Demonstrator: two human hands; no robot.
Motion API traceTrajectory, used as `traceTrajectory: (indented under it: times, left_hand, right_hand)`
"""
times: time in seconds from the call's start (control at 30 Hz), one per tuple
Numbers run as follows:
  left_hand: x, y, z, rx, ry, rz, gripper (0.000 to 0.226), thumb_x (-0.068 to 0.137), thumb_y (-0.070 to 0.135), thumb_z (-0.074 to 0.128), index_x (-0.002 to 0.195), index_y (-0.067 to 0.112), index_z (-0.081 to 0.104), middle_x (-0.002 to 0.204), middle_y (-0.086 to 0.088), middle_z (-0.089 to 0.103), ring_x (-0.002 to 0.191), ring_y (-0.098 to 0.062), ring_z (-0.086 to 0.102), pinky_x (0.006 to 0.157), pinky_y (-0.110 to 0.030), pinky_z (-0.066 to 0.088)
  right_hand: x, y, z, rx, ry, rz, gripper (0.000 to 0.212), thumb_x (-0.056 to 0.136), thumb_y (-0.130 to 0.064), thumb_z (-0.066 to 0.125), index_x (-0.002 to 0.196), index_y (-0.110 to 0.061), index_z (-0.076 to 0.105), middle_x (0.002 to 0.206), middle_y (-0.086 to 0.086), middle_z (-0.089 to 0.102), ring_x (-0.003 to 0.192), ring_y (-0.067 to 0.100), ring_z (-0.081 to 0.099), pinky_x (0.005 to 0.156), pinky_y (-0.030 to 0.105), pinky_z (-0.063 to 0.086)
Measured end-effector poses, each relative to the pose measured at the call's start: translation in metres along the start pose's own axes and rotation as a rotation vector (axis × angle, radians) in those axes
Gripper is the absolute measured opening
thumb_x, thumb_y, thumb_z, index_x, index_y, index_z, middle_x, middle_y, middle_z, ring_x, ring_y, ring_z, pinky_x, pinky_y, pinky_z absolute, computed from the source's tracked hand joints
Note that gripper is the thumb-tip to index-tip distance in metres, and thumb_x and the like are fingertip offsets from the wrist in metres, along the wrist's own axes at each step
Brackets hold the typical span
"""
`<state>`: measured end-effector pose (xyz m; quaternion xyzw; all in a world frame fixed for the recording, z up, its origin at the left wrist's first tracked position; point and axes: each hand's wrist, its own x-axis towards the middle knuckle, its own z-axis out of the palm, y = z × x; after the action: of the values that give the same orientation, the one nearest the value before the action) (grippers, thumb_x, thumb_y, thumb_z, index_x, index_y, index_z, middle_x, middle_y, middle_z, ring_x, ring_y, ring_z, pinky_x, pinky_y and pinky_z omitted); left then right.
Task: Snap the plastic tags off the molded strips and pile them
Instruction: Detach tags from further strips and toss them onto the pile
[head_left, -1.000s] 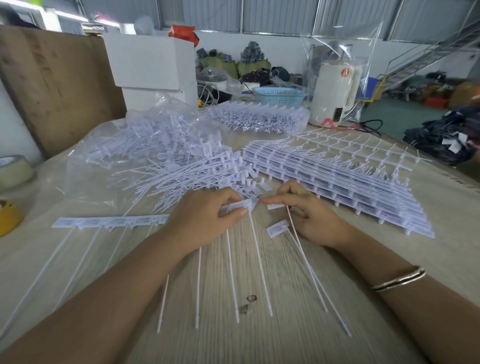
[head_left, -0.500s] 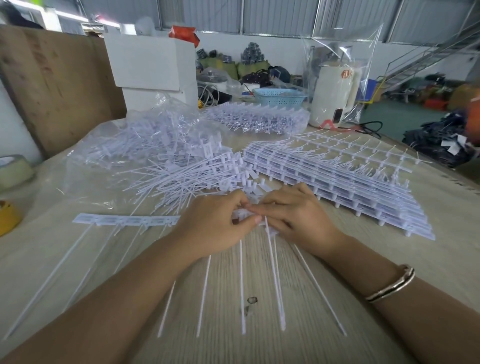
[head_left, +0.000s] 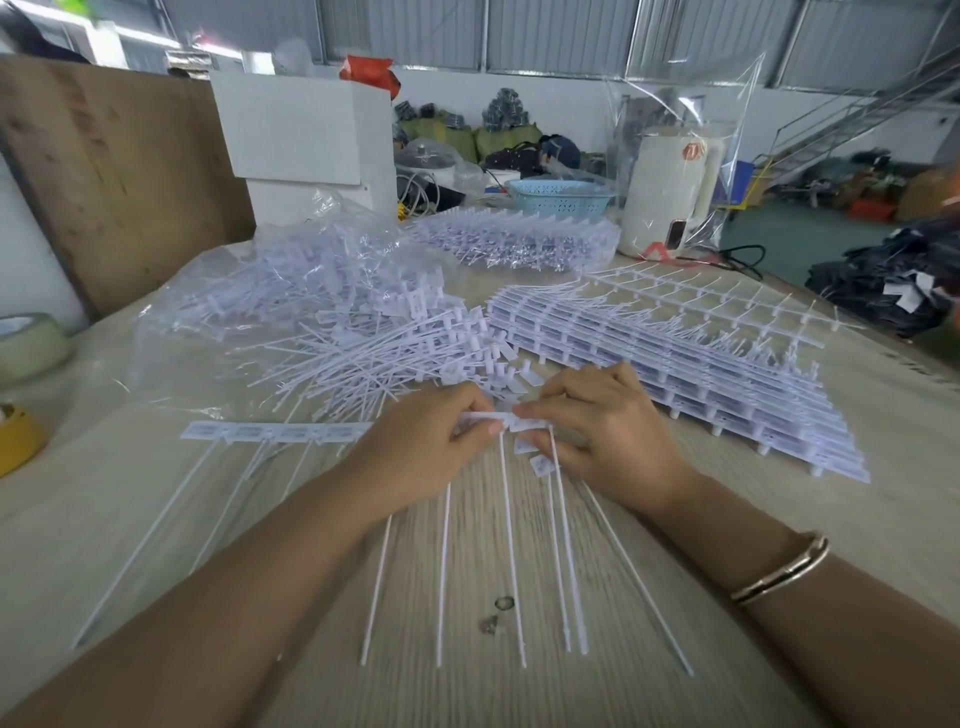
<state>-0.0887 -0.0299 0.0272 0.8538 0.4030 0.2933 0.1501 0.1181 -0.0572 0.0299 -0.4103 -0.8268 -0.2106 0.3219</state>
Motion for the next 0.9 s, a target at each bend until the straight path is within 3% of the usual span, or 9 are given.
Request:
traceTrajectory:
  times: [0.1, 0.3, 0.37, 0.43, 0.53, 0.6, 0.7, 0.8, 0.9]
  left_hand:
    - [0.001, 0.0, -0.002, -0.047, -0.008, 0.024, 0.016, 0.089, 0.036, 0.057, 0.094, 0.021, 0.063, 0.075, 0.004, 0.061, 0.068, -0.013, 0.055, 0.061, -0.035, 0.043]
    - [0.003, 0.003, -0.005, 0.013, 0.011, 0.059, 0.012, 0.083, 0.036, 0.066, 0.084, 0.027, 0.059, 0.072, 0.008, 0.055, 0.068, -0.01, 0.051, 0.063, -0.032, 0.041]
    - [0.002, 0.005, -0.006, 0.017, 0.019, 0.072, 0.01, 0.083, 0.039, 0.063, 0.085, 0.031, 0.057, 0.074, 0.008, 0.056, 0.069, -0.011, 0.051, 0.063, -0.033, 0.041]
    - [0.001, 0.007, -0.007, 0.011, 0.01, 0.065, 0.014, 0.084, 0.046, 0.057, 0.088, 0.032, 0.058, 0.076, 0.008, 0.059, 0.069, -0.011, 0.054, 0.063, -0.035, 0.045]
    - [0.001, 0.011, -0.008, -0.047, 0.005, 0.065, 0.015, 0.086, 0.046, 0.054, 0.09, 0.033, 0.058, 0.078, 0.009, 0.062, 0.069, -0.01, 0.056, 0.063, -0.035, 0.045]
    - [-0.001, 0.011, -0.01, -0.041, -0.019, 0.083, 0.011, 0.086, 0.046, 0.053, 0.089, 0.035, 0.055, 0.077, 0.011, 0.061, 0.066, -0.007, 0.054, 0.06, -0.029, 0.043]
    - [-0.004, 0.007, -0.016, -0.014, -0.045, 0.068, 0.011, 0.088, 0.043, 0.053, 0.091, 0.033, 0.055, 0.08, 0.01, 0.061, 0.067, -0.011, 0.055, 0.061, -0.033, 0.044]
    - [-0.004, 0.002, -0.018, -0.029, -0.027, 0.038, 0.013, 0.09, 0.034, 0.056, 0.102, 0.029, 0.059, 0.082, 0.009, 0.062, 0.069, -0.014, 0.057, 0.063, -0.034, 0.045]
    - [-0.005, 0.005, -0.016, -0.041, -0.039, 0.041, 0.024, 0.09, 0.028, 0.056, 0.114, 0.032, 0.054, 0.086, 0.019, 0.056, 0.07, -0.004, 0.056, 0.062, -0.025, 0.042]
  right_hand:
    - [-0.001, 0.0, 0.002, 0.128, -0.004, 0.077, 0.018, 0.079, -0.031, 0.068, 0.091, -0.019, 0.075, 0.084, -0.004, 0.069, 0.075, 0.019, 0.063, 0.071, 0.039, 0.032]
    - [-0.003, 0.003, 0.006, 0.469, -0.068, 0.28, 0.015, 0.086, -0.024, 0.064, 0.084, -0.014, 0.075, 0.077, -0.002, 0.068, 0.077, 0.016, 0.061, 0.079, 0.05, 0.04]
    - [-0.001, 0.004, 0.004, 0.537, -0.071, 0.315, 0.018, 0.086, -0.027, 0.062, 0.084, -0.014, 0.075, 0.076, -0.002, 0.067, 0.074, 0.018, 0.061, 0.079, 0.058, 0.042]
    - [0.001, 0.002, 0.0, 0.584, -0.081, 0.335, 0.023, 0.084, -0.035, 0.057, 0.085, -0.02, 0.074, 0.08, -0.001, 0.071, 0.075, 0.02, 0.065, 0.081, 0.058, 0.043]
    - [0.001, 0.002, -0.005, 0.69, -0.052, 0.355, 0.015, 0.086, -0.024, 0.058, 0.078, -0.033, 0.067, 0.071, -0.004, 0.068, 0.065, 0.013, 0.062, 0.071, 0.038, 0.049]
    - [0.0, 0.007, -0.006, 0.825, 0.056, 0.51, 0.019, 0.089, -0.017, 0.058, 0.078, -0.029, 0.068, 0.064, -0.009, 0.06, 0.058, 0.005, 0.053, 0.057, 0.02, 0.043]
    - [-0.006, 0.021, -0.016, 0.934, 0.174, 0.695, 0.013, 0.089, -0.026, 0.058, 0.085, -0.025, 0.07, 0.072, -0.007, 0.06, 0.064, 0.002, 0.052, 0.058, 0.011, 0.041]
    - [-0.012, 0.032, -0.018, 0.607, -0.084, 0.487, 0.031, 0.093, -0.005, 0.05, 0.105, -0.03, 0.065, 0.088, 0.003, 0.059, 0.08, 0.009, 0.054, 0.069, 0.02, 0.041]
    - [-0.009, 0.026, -0.01, 0.582, -0.271, 0.323, 0.045, 0.089, 0.007, 0.051, 0.114, -0.03, 0.056, 0.091, 0.006, 0.053, 0.083, 0.019, 0.05, 0.074, 0.024, 0.039]
